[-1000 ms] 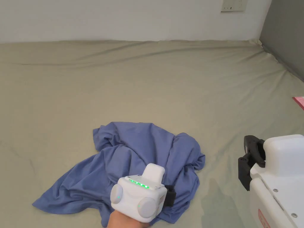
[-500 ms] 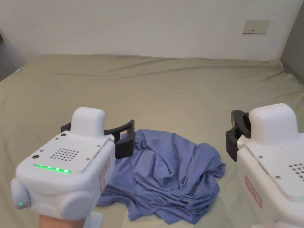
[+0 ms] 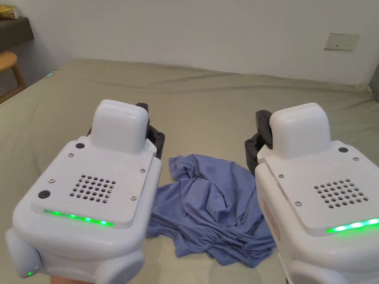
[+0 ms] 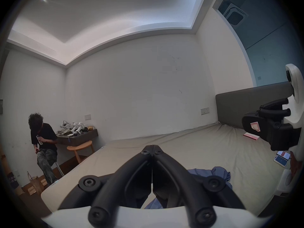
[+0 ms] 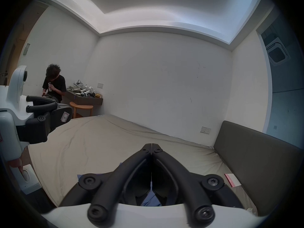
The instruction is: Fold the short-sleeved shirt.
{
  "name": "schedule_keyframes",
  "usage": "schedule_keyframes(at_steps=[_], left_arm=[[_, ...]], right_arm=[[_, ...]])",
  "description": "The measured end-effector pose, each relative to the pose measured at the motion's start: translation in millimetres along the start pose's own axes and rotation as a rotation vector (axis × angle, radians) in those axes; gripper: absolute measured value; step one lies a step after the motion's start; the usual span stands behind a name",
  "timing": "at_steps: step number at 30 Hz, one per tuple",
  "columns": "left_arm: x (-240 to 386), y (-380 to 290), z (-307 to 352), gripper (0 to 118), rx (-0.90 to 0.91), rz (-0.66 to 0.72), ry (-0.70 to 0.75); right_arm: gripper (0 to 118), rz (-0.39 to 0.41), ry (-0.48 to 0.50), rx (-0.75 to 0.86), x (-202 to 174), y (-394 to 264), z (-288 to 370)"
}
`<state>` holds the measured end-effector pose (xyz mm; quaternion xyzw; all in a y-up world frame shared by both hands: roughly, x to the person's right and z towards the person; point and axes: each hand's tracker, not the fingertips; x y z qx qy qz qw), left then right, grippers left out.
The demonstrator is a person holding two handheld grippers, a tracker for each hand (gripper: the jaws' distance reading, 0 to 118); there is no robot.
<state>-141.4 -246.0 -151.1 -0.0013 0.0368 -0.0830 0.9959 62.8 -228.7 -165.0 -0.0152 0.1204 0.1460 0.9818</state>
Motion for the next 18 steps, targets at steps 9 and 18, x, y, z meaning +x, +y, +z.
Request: schedule_keyframes(at_steps=[9,18], left_arm=[[-14.6,-26.5,-23.4,0,-0.112,0.062,0.000],[-53.4,-203.9,-90.6,14,-0.715,0.235,0.022]], right_arm=[[1,-0.005,0.013,-0.042,6.5,-16.6,-7.8],[1,-0.018,0.031,-0.201,21.5,-71.2,-30.7]])
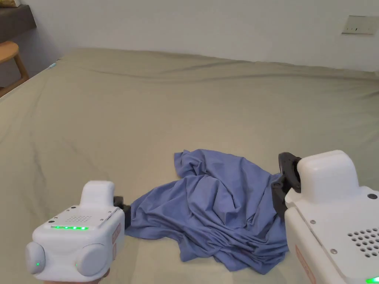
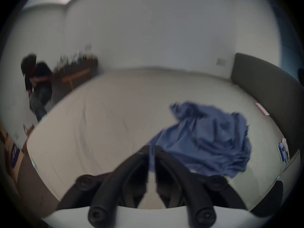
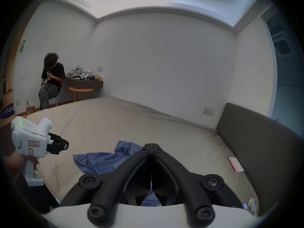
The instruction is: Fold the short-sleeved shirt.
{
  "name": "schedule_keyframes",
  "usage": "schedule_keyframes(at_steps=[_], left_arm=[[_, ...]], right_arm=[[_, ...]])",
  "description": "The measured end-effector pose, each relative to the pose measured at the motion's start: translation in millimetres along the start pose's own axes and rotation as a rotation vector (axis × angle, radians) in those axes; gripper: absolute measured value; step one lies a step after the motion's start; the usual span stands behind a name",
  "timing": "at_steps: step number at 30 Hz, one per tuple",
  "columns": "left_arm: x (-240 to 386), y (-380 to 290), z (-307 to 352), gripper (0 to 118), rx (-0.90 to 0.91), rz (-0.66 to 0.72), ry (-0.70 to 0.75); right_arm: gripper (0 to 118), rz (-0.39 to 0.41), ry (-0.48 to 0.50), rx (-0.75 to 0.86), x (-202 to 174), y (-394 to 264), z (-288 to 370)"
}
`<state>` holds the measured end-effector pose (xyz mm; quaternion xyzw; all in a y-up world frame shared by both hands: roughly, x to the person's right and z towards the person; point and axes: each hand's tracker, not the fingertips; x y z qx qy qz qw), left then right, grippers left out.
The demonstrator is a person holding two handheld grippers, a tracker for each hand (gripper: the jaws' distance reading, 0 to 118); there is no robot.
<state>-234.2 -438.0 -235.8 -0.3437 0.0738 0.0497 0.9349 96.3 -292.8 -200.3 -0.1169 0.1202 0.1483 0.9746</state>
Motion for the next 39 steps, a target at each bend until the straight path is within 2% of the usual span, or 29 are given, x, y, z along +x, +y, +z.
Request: schedule_keyframes(at_steps=[1,2,3,5,6,8,11,13,15,16,19,20,21,22,23,24,25,26,27,28,30,32,36,39], left_arm=[[-6.5,-5.5,-16.6,19,-0.051,0.013,0.017],[-12.6,-8.9,-30.1,28,-0.077,0.039,-0.001],[-17.9,-10.1,-46.2,49,-0.109,0.065,-0.002],[-23.2,-8.9,-71.8,113,-0.167,0.082,0.009],[-24.4,-7.7,-85.7,118,-0.177,0.081,0.014],[-24.3,-5.0,-102.9,117,-0.145,0.083,0.026],[-19.9,-4.3,-136.2,116,-0.214,0.032,0.044],[-15.4,-10.2,-154.3,104,-0.262,0.001,0.042],[-11.4,-14.0,-159.7,104,-0.282,-0.025,0.046],[-9.6,-12.5,-151.8,104,-0.213,-0.032,0.050],[2.0,-8.8,-141.7,69,-0.190,-0.101,0.031],[5.8,-8.5,-135.7,37,-0.189,-0.126,0.010],[9.7,-8.0,-131.7,11,-0.163,-0.144,0.031],[10.1,-7.7,-127.7,7,-0.140,-0.160,0.067],[7.6,-7.0,-124.1,6,-0.153,-0.146,0.036],[2.9,-6.5,-118.6,6,-0.155,-0.115,0.001],[1.2,-6.3,-111.5,6,-0.137,-0.080,0.005],[1.2,-5.9,-105.3,6,-0.134,-0.092,0.017],[0.5,-5.7,-96.7,6,-0.119,-0.095,0.013],[-3.9,-5.2,-89.7,6,-0.106,-0.079,0.004],[-9.3,-5.1,-77.4,6,-0.107,-0.003,-0.038],[-15.5,-7.6,-69.6,6,-0.113,0.014,-0.033],[-23.0,-17.4,-61.0,6,-0.132,0.044,-0.052],[-27.9,-26.1,-63.1,6,-0.151,0.045,-0.048]], right_arm=[[1,-0.002,-0.004,-0.020,2.7,-6.2,-4.9],[1,-0.003,-0.007,-0.038,4.9,-11.1,-9.3],[1,-0.004,-0.008,-0.062,8.1,-17.2,-15.4],[1,-0.013,-0.005,-0.096,13.0,-25.5,-24.8],[1,-0.016,-0.005,-0.118,15.6,-29.5,-31.0],[1,-0.008,-0.010,-0.144,18.8,-35.2,-41.8],[1,0.016,0.006,-0.197,22.6,-39.9,-63.1],[1,0.019,0.058,-0.240,25.7,-39.5,-83.8],[1,0.016,0.103,-0.277,29.6,-35.2,-107.9],[1,0.024,0.125,-0.293,31.2,-31.5,-122.1],[1,0.070,0.217,-0.343,32.8,-17.0,-174.3],[1,0.091,0.251,-0.355,30.9,-12.1,-193.4],[1,0.109,0.296,-0.376,28.5,-6.3,-218.2],[1,0.128,0.321,-0.392,24.1,-1.5,-240.4],[4,0.150,0.357,-0.416,19.3,2.6,-263.2],[16,0.168,0.399,-0.450,13.5,6.3,-292.0],[35,0.167,0.429,-0.481,8.3,7.9,-319.8],[73,0.174,0.450,-0.517,2.0,9.0,-344.3],[92,0.206,0.476,-0.569,-5.7,8.8,-374.1],[103,0.226,0.516,-0.594,-13.6,6.1,-398.5],[106,0.278,0.512,-0.644,-26.4,-7.7,-452.1],[106,0.331,0.481,-0.693,-40.7,-21.4,-490.9],[106,0.397,0.488,-0.815,-69.9,-56.3,-529.6],[106,0.481,0.503,-0.887,-90.5,-78.6,-524.5]])
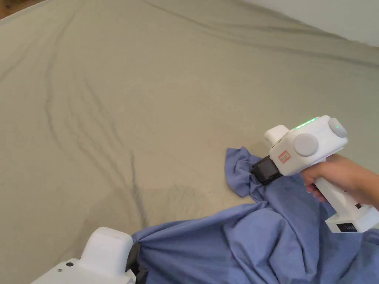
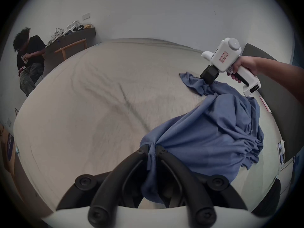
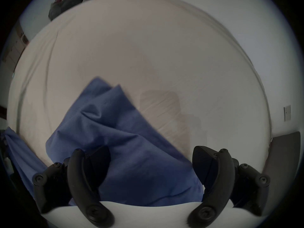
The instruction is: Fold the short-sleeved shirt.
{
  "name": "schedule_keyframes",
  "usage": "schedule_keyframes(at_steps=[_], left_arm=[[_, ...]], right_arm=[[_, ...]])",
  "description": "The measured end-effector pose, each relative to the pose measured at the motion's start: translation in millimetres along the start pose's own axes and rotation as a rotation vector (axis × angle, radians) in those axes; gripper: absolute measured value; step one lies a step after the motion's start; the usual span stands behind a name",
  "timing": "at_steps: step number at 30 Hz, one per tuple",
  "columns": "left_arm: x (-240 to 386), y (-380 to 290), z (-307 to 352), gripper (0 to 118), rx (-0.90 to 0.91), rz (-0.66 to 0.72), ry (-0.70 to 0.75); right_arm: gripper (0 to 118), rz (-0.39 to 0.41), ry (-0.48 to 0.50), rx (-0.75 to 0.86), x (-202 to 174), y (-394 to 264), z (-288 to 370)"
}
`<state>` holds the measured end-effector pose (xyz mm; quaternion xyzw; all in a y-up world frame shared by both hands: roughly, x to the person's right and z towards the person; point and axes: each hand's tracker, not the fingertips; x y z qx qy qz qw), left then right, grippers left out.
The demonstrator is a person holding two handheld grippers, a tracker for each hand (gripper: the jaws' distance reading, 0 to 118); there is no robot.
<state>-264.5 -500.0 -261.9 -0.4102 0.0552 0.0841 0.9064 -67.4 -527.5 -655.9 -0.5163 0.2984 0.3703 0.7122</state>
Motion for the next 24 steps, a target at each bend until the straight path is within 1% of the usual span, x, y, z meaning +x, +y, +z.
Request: schedule_keyframes(at_steps=[1,2,3,4,5,7,8,9,10,11,12,13,14,17,21,22,24], left_arm=[[-0.9,-2.4,-1.6,6,-0.010,0.003,-0.003],[-1.0,-4.8,-1.6,6,-0.011,0.004,-0.002],[-1.2,-6.5,-1.1,6,-0.014,0.005,0.000],[-1.5,-7.8,-0.3,6,-0.016,0.005,-0.001],[-0.9,-8.1,0.5,6,-0.014,0.006,0.000],[-0.4,-6.9,3.5,6,-0.010,-0.004,0.009],[-1.4,-5.2,7.6,6,-0.002,-0.002,0.010],[-0.9,-2.8,11.1,6,0.007,0.002,0.008],[-1.3,0.3,16.4,6,0.021,0.003,0.011],[-1.0,3.6,22.3,6,0.040,-0.005,0.023],[-1.3,8.1,29.7,6,0.064,-0.017,0.035],[-2.2,14.1,37.5,6,0.086,-0.023,0.045],[-3.3,19.5,44.7,6,0.110,-0.028,0.057],[-11.1,42.1,69.6,6,0.193,-0.044,0.098],[-21.1,82.6,111.6,6,0.324,-0.072,0.150],[-22.1,93.6,124.0,6,0.363,-0.080,0.164],[-21.5,114.5,147.7,6,0.431,-0.106,0.173]], right_arm=[[102,-0.023,-0.024,0.049,-2.8,-0.9,3.5],[76,-0.033,-0.014,0.036,-3.1,0.0,11.7],[38,-0.085,0.028,0.032,0.0,-2.9,17.5],[3,-0.112,0.140,0.046,1.5,-6.8,23.5],[3,-0.117,0.235,0.071,-0.6,-10.4,30.3],[3,0.088,-0.151,0.063,-28.0,-13.6,51.7],[3,0.123,-0.203,0.039,-30.3,-19.3,57.9],[3,0.099,-0.168,0.068,-28.0,-26.1,69.7],[3,0.034,-0.125,0.119,5.2,-29.6,55.7],[3,-0.018,-0.131,0.167,15.4,-36.0,68.4],[3,-0.052,-0.149,0.196,25.8,-44.1,84.5],[3,-0.069,-0.174,0.230,35.4,-53.9,101.4],[3,-0.068,-0.214,0.264,11.2,-69.7,158.7],[3,-0.107,-0.300,0.337,19.2,-109.9,229.6],[3,-0.229,-0.374,0.475,25.0,-176.3,328.6],[3,-0.266,-0.382,0.496,32.8,-192.0,345.8],[3,-0.315,-0.427,0.562,32.2,-222.7,383.4]])
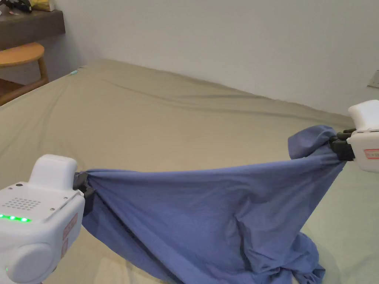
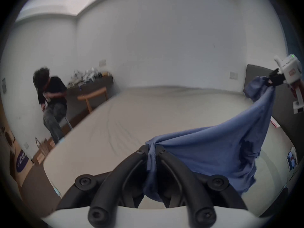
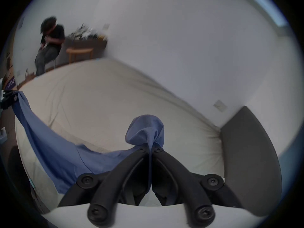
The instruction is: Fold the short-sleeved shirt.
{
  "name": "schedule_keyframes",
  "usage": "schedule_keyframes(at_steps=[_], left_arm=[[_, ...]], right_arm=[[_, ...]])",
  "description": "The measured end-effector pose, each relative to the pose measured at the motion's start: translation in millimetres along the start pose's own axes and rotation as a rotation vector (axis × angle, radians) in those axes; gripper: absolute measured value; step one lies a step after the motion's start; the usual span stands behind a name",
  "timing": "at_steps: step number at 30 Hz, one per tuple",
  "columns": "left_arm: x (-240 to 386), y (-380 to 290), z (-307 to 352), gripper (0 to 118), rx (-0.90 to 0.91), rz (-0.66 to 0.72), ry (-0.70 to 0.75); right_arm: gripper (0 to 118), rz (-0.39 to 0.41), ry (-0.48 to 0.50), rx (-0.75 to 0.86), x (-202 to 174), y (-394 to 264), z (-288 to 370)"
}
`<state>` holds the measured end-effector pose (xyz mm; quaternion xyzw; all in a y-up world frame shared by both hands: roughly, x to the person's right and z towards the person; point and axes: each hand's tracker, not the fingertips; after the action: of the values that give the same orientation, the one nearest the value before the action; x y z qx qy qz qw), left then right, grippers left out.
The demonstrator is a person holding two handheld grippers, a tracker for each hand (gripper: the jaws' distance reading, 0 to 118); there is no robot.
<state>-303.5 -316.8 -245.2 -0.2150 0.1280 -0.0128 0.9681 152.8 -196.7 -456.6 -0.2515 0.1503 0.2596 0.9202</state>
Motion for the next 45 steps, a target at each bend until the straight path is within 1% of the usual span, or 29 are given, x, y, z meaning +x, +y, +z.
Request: schedule_keyframes(at_steps=[3,6,10,13,17,19,22,26,32,38,43,45], left_arm=[[0.9,44.6,21.2,6,0.112,-0.041,-0.009],[8.1,84.3,44.3,6,0.200,-0.086,-0.010],[15.9,129.4,75.3,6,0.312,-0.126,-0.008],[21.1,158.1,97.4,6,0.379,-0.141,-0.004],[23.7,188.4,122.8,6,0.455,-0.155,-0.003],[25.7,201.5,133.7,6,0.489,-0.191,0.005],[25.5,219.4,145.5,6,0.513,-0.210,0.000],[23.2,247.7,156.1,6,0.543,-0.221,-0.017],[24.8,291.4,147.9,6,0.551,-0.244,-0.029],[36.9,329.5,122.9,6,0.546,-0.300,-0.008],[46.4,358.8,90.8,6,0.524,-0.319,-0.006],[51.7,370.1,75.5,6,0.515,-0.336,0.007]], right_arm=[[3,-0.080,-0.022,0.091,22.6,-4.1,60.4],[3,-0.095,-0.089,0.185,33.6,-6.8,112.8],[3,-0.171,-0.160,0.313,51.2,-6.7,173.9],[3,-0.204,-0.212,0.392,62.6,-2.4,210.4],[3,-0.244,-0.251,0.476,75.9,1.8,245.8],[3,-0.249,-0.265,0.506,77.6,2.9,264.3],[3,-0.256,-0.292,0.544,82.6,6.3,284.0],[3,-0.252,-0.325,0.578,89.1,20.0,302.1],[3,-0.230,-0.382,0.602,100.8,48.1,308.3],[3,-0.256,-0.405,0.597,123.4,76.5,287.6],[3,-0.249,-0.437,0.581,141.5,103.4,257.2],[3,-0.259,-0.442,0.579,149.8,115.0,243.7]])
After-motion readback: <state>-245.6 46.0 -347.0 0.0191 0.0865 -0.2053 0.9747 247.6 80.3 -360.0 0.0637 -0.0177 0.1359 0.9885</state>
